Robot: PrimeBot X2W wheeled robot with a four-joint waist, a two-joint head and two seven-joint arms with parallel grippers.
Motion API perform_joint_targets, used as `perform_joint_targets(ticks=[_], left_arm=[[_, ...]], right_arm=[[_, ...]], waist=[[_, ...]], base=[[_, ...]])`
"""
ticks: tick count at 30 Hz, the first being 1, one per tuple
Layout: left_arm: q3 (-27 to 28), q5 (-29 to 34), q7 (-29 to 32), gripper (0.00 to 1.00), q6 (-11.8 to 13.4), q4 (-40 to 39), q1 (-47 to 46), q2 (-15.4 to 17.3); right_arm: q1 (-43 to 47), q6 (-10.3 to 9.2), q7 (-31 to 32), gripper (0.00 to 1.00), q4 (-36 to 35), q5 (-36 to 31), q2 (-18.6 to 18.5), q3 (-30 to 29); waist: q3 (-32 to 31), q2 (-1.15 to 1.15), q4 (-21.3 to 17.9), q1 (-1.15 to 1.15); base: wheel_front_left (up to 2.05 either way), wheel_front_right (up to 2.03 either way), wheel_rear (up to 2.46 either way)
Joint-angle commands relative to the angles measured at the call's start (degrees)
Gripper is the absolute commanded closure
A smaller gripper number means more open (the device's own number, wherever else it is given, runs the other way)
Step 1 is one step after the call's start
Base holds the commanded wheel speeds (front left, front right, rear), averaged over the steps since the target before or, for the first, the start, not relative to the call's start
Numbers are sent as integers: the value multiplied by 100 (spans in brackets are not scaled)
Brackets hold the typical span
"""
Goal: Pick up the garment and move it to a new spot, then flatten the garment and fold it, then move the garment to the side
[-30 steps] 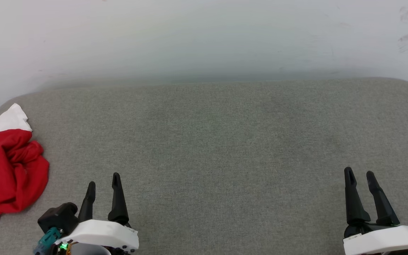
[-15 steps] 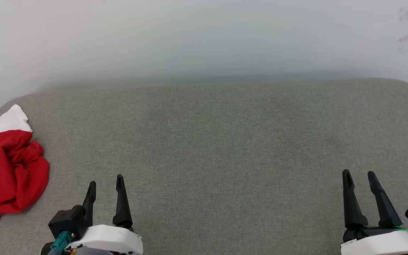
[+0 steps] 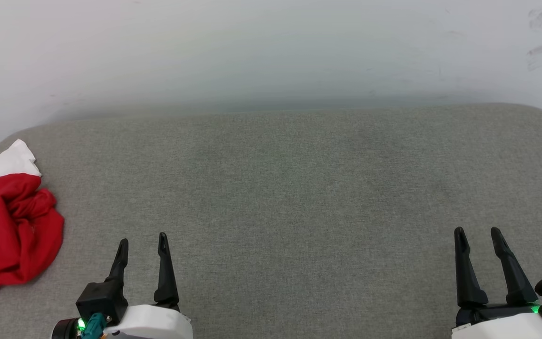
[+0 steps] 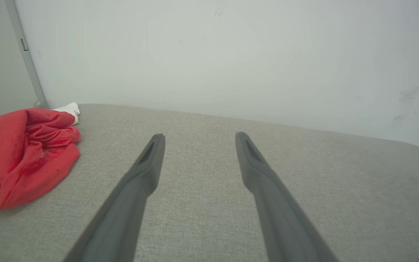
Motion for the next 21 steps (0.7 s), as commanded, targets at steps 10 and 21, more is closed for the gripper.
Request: perform_joint_targets(ticks=[10, 21], left_arm=[[-5, 469, -152, 0, -21, -73, 147, -20], [48, 766, -261, 0, -83, 3, 220, -41]], right_arm=[[139, 0, -153, 0, -143, -415, -16, 37], [231, 0, -266, 0, -213, -622, -16, 95]], waist=[[13, 0, -33, 0], [29, 0, -11, 0]], base=[[0, 0, 0], [0, 0, 0]])
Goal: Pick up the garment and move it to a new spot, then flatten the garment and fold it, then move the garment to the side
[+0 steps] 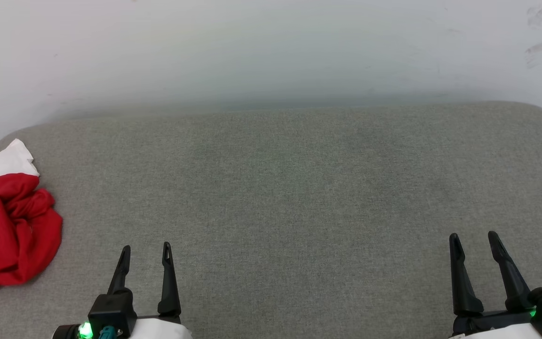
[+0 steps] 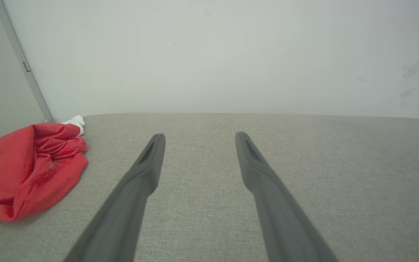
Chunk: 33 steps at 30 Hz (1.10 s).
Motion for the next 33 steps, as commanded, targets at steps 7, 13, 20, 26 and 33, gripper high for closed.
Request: perform_joint_targets(ticks=[7, 13, 20, 26, 33], left_arm=[[-11, 95, -61, 0, 13, 57, 59, -10], [-9, 57, -61, 0, 34, 101, 40, -10], [2, 72, -61, 0, 49, 134, 36, -11], [27, 52, -61, 0, 96, 154, -7, -9], [39, 105, -61, 0, 186, 163, -51, -9]], right_arm=[[86, 0, -60, 0, -2, -16, -15, 2], [93, 0, -60, 0, 42, 67, -15, -11], [107, 0, -60, 0, 26, 22, -15, 2], [116, 0, -60, 0, -15, -77, -15, -1], [155, 0, -60, 0, -58, -184, -14, 29]], waist=[[-4, 0, -18, 0], [-4, 0, -17, 0], [-3, 0, 11, 0], [2, 0, 135, 0], [-6, 0, 520, 0]], base=[[0, 0, 0], [0, 0, 0], [0, 0, 0], [0, 0, 0], [0, 0, 0]])
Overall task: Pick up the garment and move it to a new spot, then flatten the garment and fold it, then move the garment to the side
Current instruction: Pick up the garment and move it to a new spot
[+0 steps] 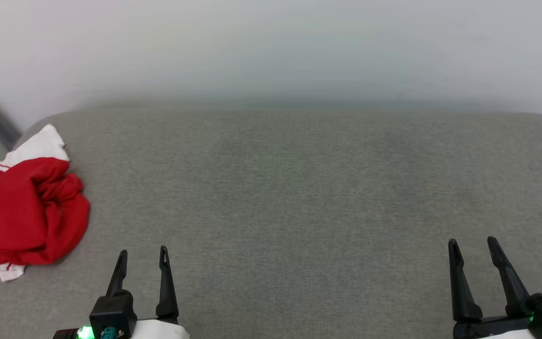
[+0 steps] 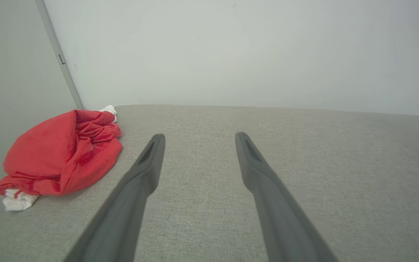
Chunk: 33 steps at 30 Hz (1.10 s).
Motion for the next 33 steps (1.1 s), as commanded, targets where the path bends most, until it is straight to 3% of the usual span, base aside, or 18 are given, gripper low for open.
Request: perform_joint_targets(ticks=[1, 24, 33], left_arm=[[2, 6, -17, 0, 42, -14, -47, -4], [214, -190, -16, 0, 236, -104, 129, -4], [346, -253, -16, 0, 330, -134, 214, -4]], right_arm=[[50, -1, -12, 0, -36, -45, -13, 18], [230, -2, -12, 0, -88, -272, -12, 143], [189, -2, -11, 0, -71, -329, -12, 232]], waist=[[-9, 0, 202, 0], [-89, 0, 2103, 0], [-43, 0, 2487, 0]], base=[[0, 0, 0], [0, 0, 0], [0, 0, 0]])
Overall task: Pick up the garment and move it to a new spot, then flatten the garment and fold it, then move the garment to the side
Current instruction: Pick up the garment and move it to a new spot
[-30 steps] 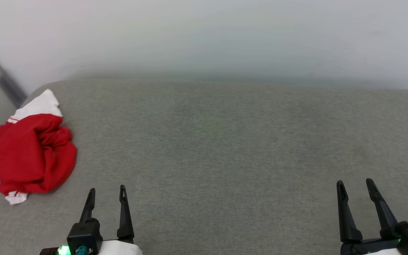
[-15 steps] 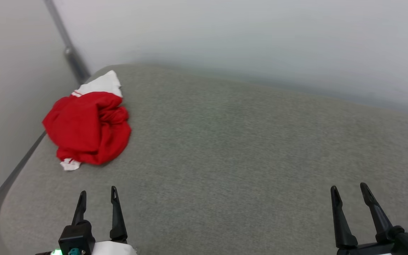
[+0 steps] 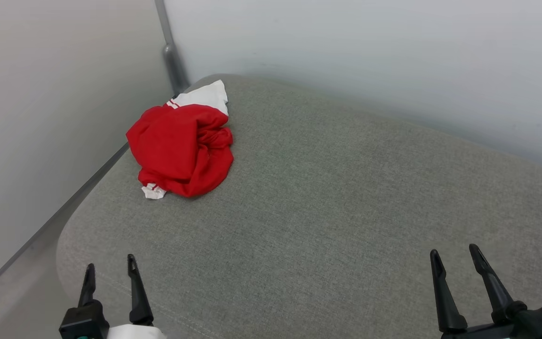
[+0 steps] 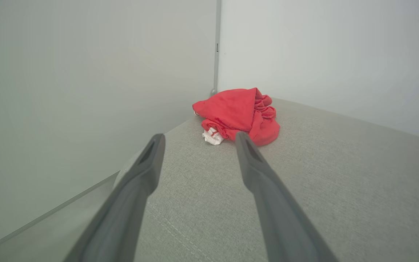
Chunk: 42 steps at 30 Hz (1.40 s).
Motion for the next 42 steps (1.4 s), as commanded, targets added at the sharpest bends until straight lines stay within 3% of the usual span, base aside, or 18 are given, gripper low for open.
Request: perform_joint_targets(ticks=[1, 7, 11, 16, 25, 30, 36, 42], left_arm=[[30, -36, -16, 0, 48, -8, 45, -8], [63, -122, -16, 0, 163, -52, 9, -5], [92, -204, -16, 0, 78, -16, -141, -4], [411, -135, -16, 0, -315, 141, -822, 10], [1408, -374, -15, 0, -1060, 373, -2903, 415], [1814, -442, -14, 0, -1397, 804, -4037, 789], [2339, -695, -14, 0, -1605, 1462, -5341, 1387], [2205, -976, 281, 0, -1793, 2565, -6192, 2182]], right_arm=[[1, -2, -12, 0, 5, -14, -12, 16], [-93, -2, -12, 0, 24, -81, -11, 55], [-95, -2, -12, 0, 3, -123, -12, 16], [-190, -2, -12, 0, -75, -233, -12, -8], [-638, -2, -12, 0, -319, -680, -13, -258], [-901, -2, -12, 0, -500, -942, -13, -393], [-1181, -2, -12, 0, -871, -1106, -11, -714], [-1388, -2, -12, 0, -1267, -1318, -11, -914]], waist=[[38, 0, 31, 0], [111, 0, 57, 0], [161, 0, 47, 0], [425, 0, -64, 0], [1562, 0, -455, 0], [2263, 0, -574, 0], [3002, 0, -766, 0], [3496, 0, -911, 0]], base=[[0, 0, 0], [0, 0, 0], [0, 0, 0], [0, 0, 0], [0, 0, 0], [0, 0, 0], [0, 0, 0], [0, 0, 0]])
